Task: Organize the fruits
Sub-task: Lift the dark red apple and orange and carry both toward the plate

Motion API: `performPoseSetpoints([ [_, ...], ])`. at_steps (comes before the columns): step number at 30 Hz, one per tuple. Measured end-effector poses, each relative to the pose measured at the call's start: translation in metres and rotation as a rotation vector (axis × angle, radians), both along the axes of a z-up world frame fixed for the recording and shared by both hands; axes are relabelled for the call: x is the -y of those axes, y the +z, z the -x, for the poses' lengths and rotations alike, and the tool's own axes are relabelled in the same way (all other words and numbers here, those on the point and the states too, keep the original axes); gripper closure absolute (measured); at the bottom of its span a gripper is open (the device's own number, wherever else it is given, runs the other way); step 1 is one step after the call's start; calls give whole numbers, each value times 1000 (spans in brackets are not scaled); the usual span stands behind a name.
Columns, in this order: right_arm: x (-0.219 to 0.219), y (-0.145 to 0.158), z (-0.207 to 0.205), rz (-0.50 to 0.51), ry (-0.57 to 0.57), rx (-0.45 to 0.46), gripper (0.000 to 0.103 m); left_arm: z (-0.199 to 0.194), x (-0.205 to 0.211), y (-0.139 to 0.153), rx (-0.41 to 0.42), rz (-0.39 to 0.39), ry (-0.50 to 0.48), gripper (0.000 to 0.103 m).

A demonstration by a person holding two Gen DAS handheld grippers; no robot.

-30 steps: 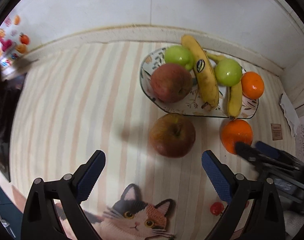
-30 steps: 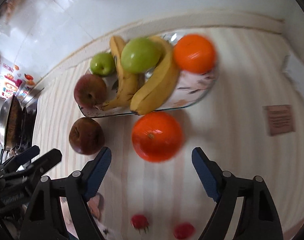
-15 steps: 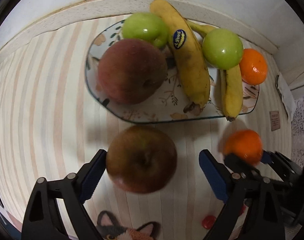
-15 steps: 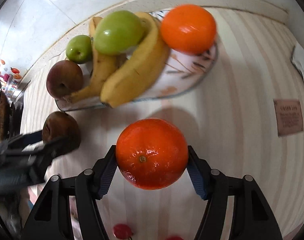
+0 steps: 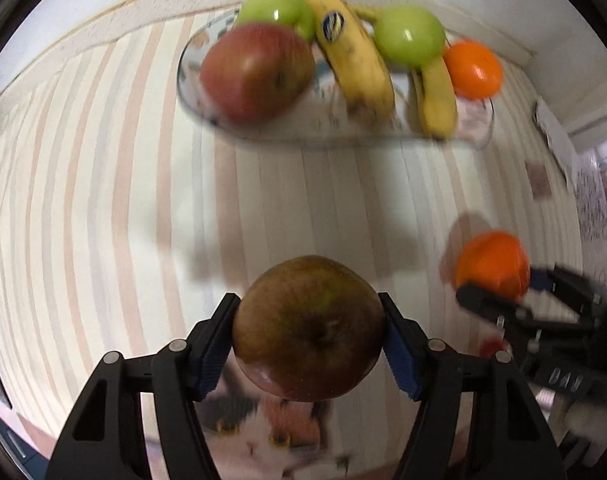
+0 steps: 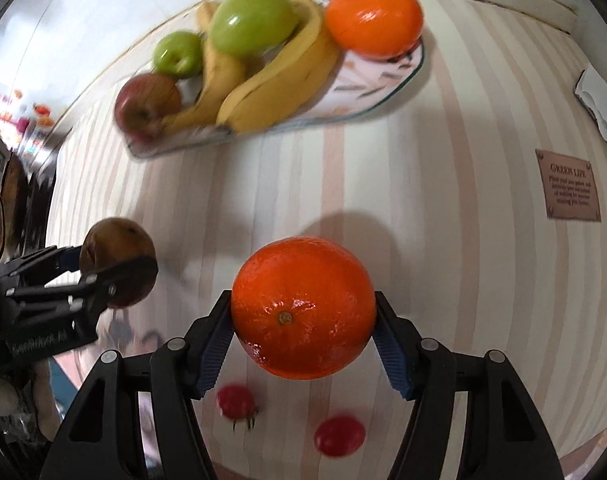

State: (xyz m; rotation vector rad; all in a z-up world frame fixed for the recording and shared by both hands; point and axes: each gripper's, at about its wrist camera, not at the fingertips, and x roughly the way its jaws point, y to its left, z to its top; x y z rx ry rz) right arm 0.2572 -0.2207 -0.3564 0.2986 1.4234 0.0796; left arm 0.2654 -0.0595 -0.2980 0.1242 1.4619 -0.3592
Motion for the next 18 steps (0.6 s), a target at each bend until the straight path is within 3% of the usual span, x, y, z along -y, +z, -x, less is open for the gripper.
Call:
performPoseSetpoints([
  [5, -15, -6, 15, 24, 47, -14, 35, 23, -5, -10, -17, -20, 19, 38],
  [13, -32, -7, 4, 46, 68, -4, 35, 20, -1, -22, -19, -24, 30, 37],
  [18, -17, 3, 11, 46, 64, -3, 35, 20, 2, -29, -16, -43, 21, 38],
])
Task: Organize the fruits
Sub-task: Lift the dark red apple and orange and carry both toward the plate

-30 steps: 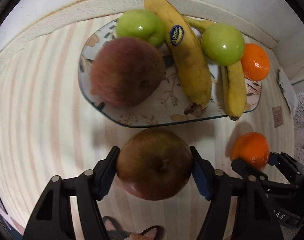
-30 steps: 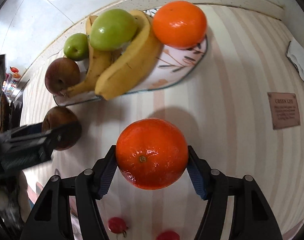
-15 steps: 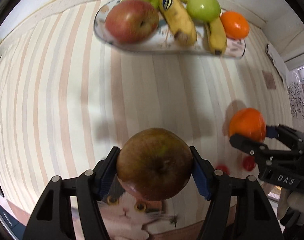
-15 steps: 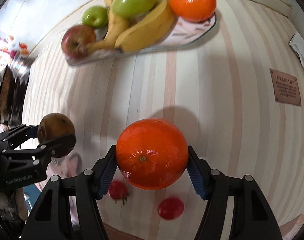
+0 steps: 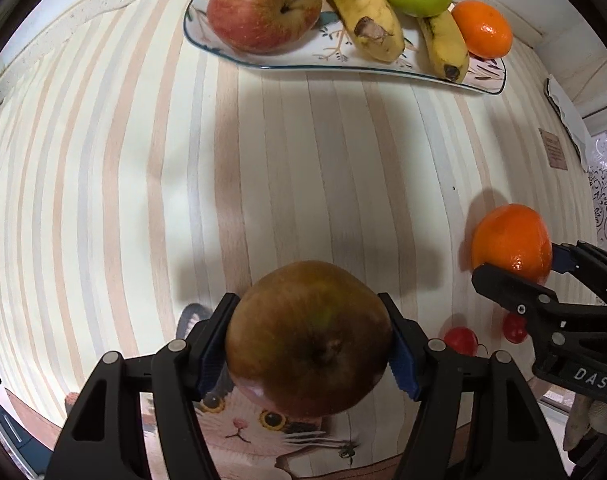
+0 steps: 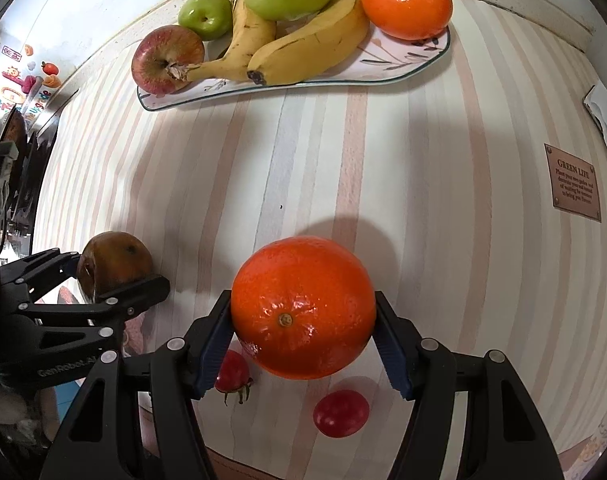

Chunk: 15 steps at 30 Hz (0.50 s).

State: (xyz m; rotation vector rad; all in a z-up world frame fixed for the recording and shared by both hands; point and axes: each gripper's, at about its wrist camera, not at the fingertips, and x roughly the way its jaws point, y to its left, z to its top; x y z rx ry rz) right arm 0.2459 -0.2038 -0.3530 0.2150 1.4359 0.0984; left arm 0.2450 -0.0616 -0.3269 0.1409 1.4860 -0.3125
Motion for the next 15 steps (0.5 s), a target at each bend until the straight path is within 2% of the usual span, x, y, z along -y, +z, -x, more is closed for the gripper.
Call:
performPoseSetpoints([
  [8, 1, -2, 0, 5, 1, 3, 35, -11, 3, 1, 5, 7, 14, 38],
  [15, 2, -1, 2, -13, -11, 10, 35, -13, -17, 14, 28, 35, 33, 38],
])
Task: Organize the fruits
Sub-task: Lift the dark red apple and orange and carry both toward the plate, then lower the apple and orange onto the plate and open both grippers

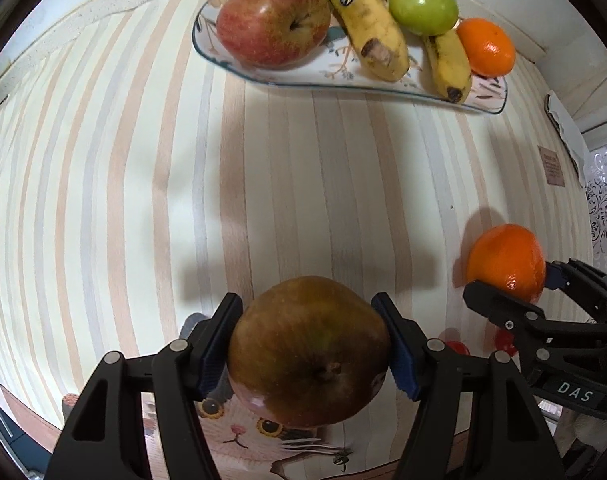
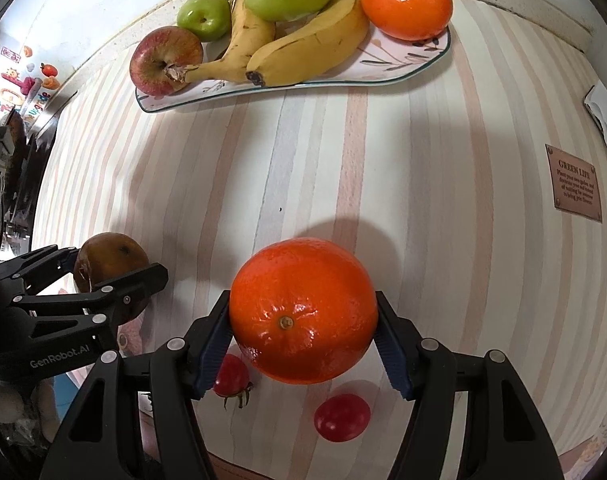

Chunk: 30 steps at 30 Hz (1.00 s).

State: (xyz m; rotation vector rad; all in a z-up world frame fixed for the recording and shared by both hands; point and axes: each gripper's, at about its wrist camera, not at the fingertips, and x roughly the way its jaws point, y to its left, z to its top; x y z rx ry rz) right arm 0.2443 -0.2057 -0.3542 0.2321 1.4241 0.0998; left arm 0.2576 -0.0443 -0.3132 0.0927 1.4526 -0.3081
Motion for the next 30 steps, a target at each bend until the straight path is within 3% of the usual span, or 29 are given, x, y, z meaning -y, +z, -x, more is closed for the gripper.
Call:
performPoseSetpoints([
  [11, 20, 41, -4, -75, -52, 81, 35, -23, -1, 60, 70, 89, 8, 38],
  [19, 47, 82, -41, -94, -107, 168, 35, -71, -2, 118, 149, 180, 41, 38],
  [25, 51, 99, -84, -77, -122, 210, 35, -129, 11, 126, 157, 193, 34, 38],
  [30, 41, 99, -111, -65, -115, 216, 35, -165, 18, 116, 93, 230, 31, 38],
])
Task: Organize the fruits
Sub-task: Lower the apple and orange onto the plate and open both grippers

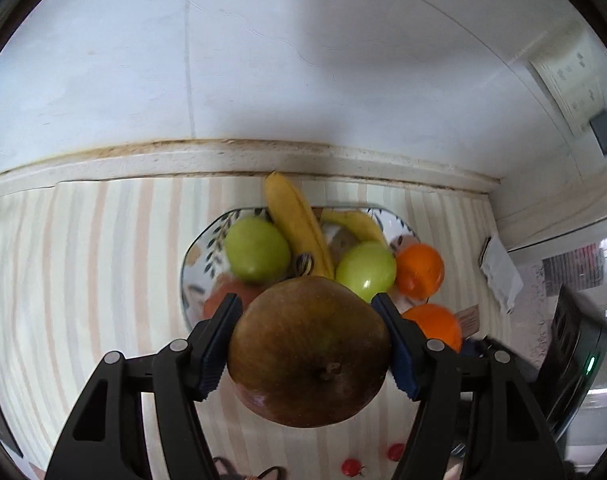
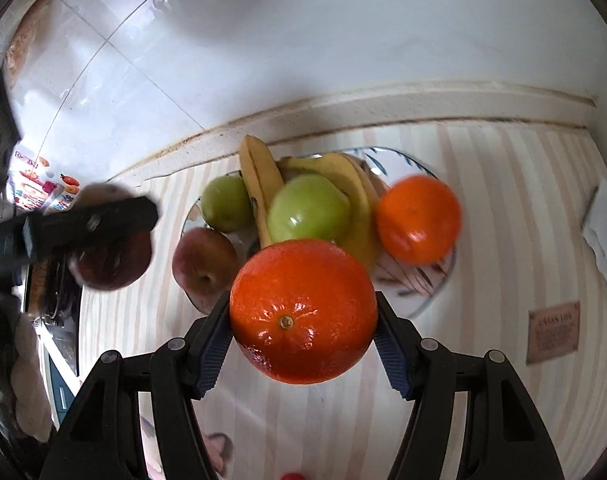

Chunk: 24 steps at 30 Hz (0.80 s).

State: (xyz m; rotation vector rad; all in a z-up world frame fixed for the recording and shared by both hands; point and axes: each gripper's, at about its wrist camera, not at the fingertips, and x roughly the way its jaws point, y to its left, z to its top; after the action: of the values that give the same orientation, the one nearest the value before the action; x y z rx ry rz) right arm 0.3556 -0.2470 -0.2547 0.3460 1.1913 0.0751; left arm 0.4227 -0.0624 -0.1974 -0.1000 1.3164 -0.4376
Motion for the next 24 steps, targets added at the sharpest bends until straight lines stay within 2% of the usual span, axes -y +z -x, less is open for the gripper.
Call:
performPoseSetpoints([
  [4, 2, -5, -2, 12, -10, -1, 35, -18, 12, -9, -40, 7, -27, 38],
  [12, 34, -25, 10, 63, -74, -36, 35, -15, 42, -22, -48, -60, -111, 38],
  [21, 34, -44, 10, 89, -87, -57, 35, -8, 51, -49, -63, -152, -119, 38],
  [24, 33, -47, 10, 92, -97, -47, 35, -4, 52, -56, -53, -179, -114, 34],
])
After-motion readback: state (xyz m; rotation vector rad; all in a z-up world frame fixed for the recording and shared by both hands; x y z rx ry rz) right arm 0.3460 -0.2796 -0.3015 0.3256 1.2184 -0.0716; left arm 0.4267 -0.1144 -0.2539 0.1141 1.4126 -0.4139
